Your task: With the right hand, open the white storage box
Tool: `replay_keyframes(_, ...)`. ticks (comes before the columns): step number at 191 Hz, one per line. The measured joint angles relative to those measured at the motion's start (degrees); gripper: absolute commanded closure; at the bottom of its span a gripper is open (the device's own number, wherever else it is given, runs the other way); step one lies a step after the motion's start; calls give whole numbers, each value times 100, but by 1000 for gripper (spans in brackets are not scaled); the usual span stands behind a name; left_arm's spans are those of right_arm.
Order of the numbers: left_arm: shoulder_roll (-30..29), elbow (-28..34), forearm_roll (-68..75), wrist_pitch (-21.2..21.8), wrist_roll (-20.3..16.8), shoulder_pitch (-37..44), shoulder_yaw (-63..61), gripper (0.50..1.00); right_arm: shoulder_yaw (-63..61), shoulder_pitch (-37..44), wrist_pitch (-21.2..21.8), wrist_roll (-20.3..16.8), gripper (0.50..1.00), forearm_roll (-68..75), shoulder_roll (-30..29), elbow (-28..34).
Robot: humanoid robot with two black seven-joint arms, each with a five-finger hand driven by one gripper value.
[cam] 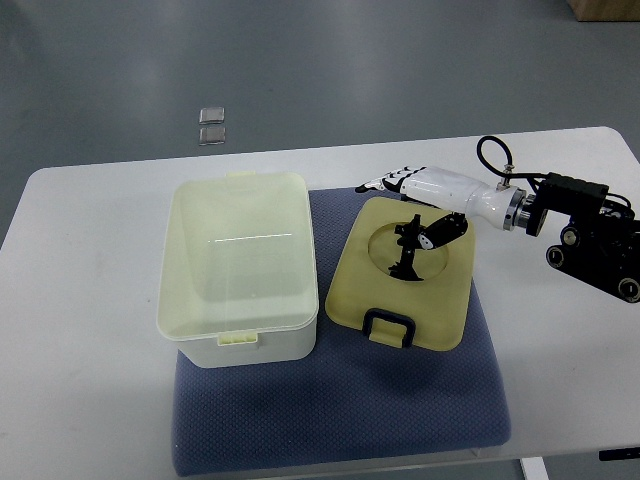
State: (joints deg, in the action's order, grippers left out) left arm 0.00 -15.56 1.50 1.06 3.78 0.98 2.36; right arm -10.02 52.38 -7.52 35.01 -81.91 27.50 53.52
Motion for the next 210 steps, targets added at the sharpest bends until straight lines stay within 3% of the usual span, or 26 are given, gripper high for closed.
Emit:
replay_keyframes(35, 0, -8, 0, 0, 0, -1, -20, 500, 292, 191, 185, 0, 568, 0, 131, 28)
replay_keyframes(93, 0, -1, 0, 0, 0, -1, -6, 500, 184, 859, 1195, 0, 570, 134, 822, -34)
replay_keyframes(127, 0, -23, 0, -1, 0, 0, -23, 500, -714, 1057, 1295, -52, 570, 1457, 872, -138)
replay_keyframes(146, 0, -26, 0, -1, 0, -1, -25, 500, -1349, 975, 1247, -595, 570, 2975, 643, -170)
replay_keyframes(180, 0, -19, 0, -1, 0, 0, -23, 500, -2523, 663, 899, -2103, 570, 6132, -98, -292)
replay_keyframes(192, 0, -17, 0, -1, 0, -1, -19, 500, -2848, 528, 726, -2335, 570, 7299, -270, -317)
replay_keyframes(210, 0, -17, 0, -1, 0, -1, -10, 500, -3150, 264, 656, -2383, 568, 8451, -428, -379)
